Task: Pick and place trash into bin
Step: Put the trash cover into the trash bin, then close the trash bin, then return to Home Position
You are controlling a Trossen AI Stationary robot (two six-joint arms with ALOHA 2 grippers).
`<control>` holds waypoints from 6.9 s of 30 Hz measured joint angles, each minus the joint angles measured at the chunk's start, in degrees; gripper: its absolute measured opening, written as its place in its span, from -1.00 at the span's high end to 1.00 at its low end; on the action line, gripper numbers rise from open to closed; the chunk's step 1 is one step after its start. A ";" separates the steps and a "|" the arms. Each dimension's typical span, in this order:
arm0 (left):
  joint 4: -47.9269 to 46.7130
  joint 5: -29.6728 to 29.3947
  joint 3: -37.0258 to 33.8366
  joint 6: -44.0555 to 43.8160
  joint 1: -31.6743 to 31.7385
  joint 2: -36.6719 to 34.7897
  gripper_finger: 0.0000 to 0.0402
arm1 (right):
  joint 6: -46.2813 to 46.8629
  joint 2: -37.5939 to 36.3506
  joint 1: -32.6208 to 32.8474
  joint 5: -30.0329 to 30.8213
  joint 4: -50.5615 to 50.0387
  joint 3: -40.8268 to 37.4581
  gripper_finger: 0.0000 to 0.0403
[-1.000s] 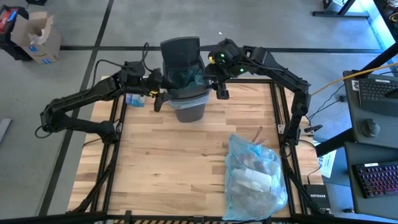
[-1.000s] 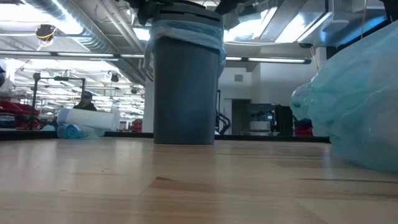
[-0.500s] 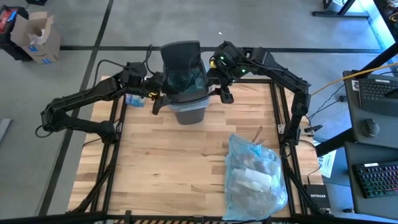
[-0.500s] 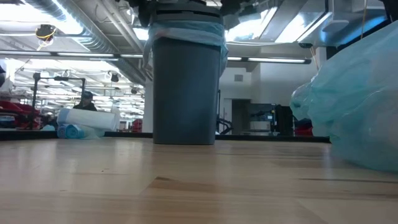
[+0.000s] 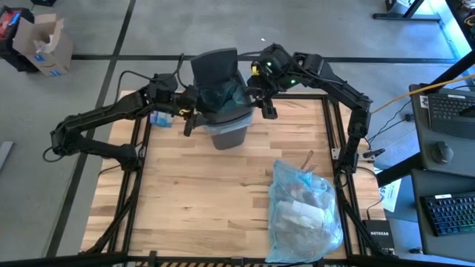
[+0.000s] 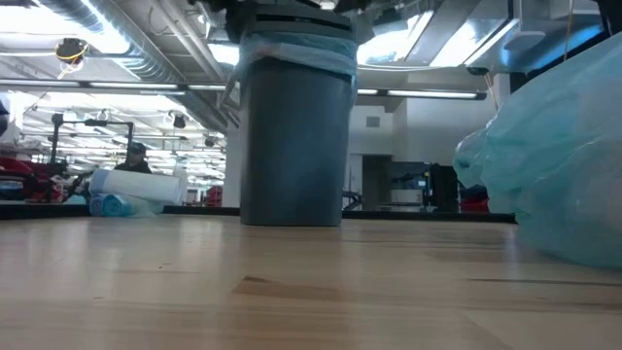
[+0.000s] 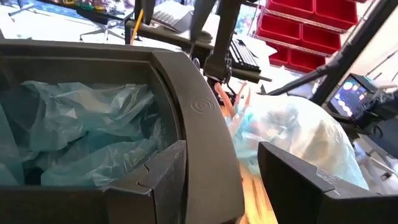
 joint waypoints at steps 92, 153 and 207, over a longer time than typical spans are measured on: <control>21.52 -27.85 -4.92 14.15 20.24 -7.73 0.03 | 7.97 -11.67 -17.42 9.01 60.55 -32.33 0.93; 5.83 -6.07 -4.71 13.38 22.01 1.99 0.03 | 6.10 -5.47 -6.49 2.29 43.74 -32.33 0.93; 11.12 -23.40 -35.33 2.49 -4.87 -25.46 0.99 | 34.15 -63.77 -0.72 3.40 70.09 -104.24 0.93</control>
